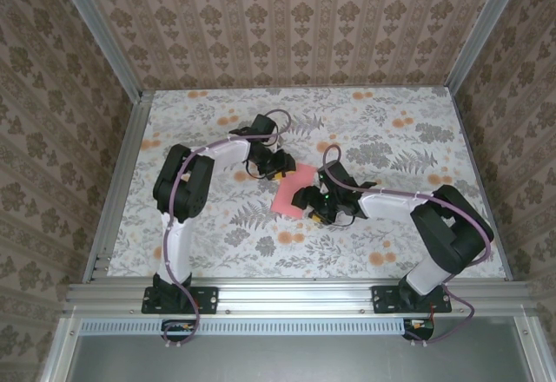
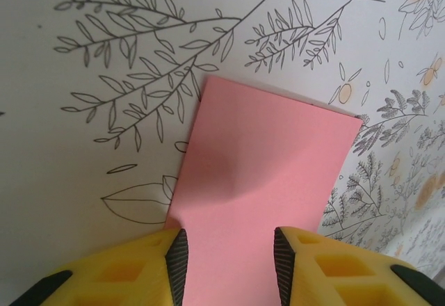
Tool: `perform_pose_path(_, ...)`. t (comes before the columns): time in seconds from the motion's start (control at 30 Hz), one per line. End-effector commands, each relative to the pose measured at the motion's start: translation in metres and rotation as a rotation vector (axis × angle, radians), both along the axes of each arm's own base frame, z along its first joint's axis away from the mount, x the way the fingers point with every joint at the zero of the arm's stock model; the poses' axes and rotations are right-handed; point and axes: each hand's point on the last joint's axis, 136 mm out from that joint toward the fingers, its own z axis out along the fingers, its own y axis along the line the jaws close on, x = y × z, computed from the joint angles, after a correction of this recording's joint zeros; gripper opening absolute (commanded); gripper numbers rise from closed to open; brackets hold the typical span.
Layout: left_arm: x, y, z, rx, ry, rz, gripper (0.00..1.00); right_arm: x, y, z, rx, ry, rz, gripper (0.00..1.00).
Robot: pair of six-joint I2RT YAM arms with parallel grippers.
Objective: Fold a paper plane with a square sheet of paper (pick it up from the middle)
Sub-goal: Third fold the triangle at the center of the table.
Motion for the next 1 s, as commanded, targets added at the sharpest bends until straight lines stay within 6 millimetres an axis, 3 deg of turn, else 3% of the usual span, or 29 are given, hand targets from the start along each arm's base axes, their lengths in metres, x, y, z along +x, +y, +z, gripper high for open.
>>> perform_pose_path(0.0,-0.006,0.01,-0.013,0.01,0.071,0.036,0.41,0.001,0.011,0.002,0.041,0.023,-0.006,0.69)
perform_pose_path(0.33,-0.008,0.013,-0.018,0.016,0.09,0.045,0.42,0.003,0.019,-0.002,0.052,0.034,-0.006,0.65)
perform_pose_path(0.77,-0.01,0.017,-0.022,0.033,0.098,0.048,0.42,0.008,0.033,-0.003,0.126,0.046,-0.003,0.5)
perform_pose_path(0.97,-0.009,0.018,-0.022,0.035,0.096,0.051,0.42,0.01,0.029,0.0,0.148,0.014,-0.028,0.46)
